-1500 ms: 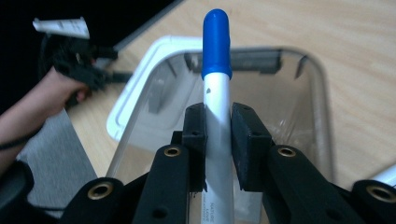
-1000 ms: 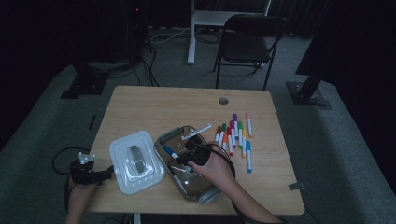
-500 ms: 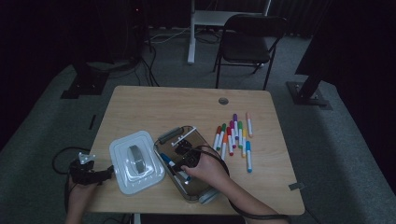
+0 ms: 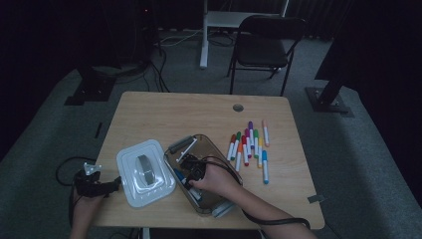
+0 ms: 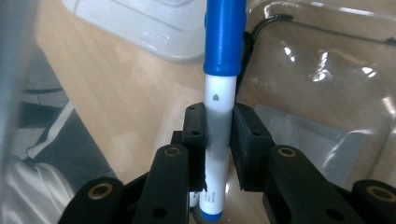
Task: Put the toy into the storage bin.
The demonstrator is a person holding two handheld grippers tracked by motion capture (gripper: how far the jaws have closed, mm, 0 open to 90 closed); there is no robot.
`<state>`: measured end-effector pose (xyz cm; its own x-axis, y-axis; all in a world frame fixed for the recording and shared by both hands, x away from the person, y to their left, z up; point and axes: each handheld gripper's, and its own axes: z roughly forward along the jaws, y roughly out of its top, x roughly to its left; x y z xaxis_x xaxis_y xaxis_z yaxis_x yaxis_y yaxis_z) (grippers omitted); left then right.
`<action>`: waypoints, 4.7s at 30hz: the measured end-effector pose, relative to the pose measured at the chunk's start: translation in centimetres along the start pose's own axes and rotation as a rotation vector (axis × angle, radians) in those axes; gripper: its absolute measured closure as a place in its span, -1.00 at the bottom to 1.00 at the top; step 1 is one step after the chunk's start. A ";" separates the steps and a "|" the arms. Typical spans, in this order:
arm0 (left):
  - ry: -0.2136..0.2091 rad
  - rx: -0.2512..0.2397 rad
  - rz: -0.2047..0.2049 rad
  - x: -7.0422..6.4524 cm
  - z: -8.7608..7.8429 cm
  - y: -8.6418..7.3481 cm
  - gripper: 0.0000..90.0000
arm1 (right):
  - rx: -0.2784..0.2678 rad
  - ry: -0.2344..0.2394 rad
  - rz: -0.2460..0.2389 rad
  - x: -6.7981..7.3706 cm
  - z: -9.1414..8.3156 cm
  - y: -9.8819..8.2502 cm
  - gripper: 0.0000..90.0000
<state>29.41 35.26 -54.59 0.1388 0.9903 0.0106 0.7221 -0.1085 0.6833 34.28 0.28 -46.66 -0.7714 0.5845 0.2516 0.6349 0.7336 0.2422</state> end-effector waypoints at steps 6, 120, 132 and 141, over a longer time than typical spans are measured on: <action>0.000 0.000 0.000 0.0 0.0 0.0 -0.99 | 0.048 0.003 -0.001 -0.2 1.2 0.3 0.70; 0.000 0.000 0.000 0.0 0.0 0.0 -0.99 | -0.508 -0.403 0.698 -29.6 -7.9 -11.7 0.39; 0.000 0.000 0.000 0.0 0.0 0.0 -0.99 | -0.429 -0.411 0.721 -31.0 -5.8 -11.5 0.56; 0.000 -0.001 0.000 0.0 0.0 0.0 -0.99 | -0.447 -0.451 0.750 -31.2 -5.8 -12.0 0.70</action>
<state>29.41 35.26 -54.60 0.1388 0.9903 0.0105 0.7217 -0.1084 0.6836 50.95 -28.71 -52.01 -0.0470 0.9910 0.1257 0.8528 -0.0257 0.5216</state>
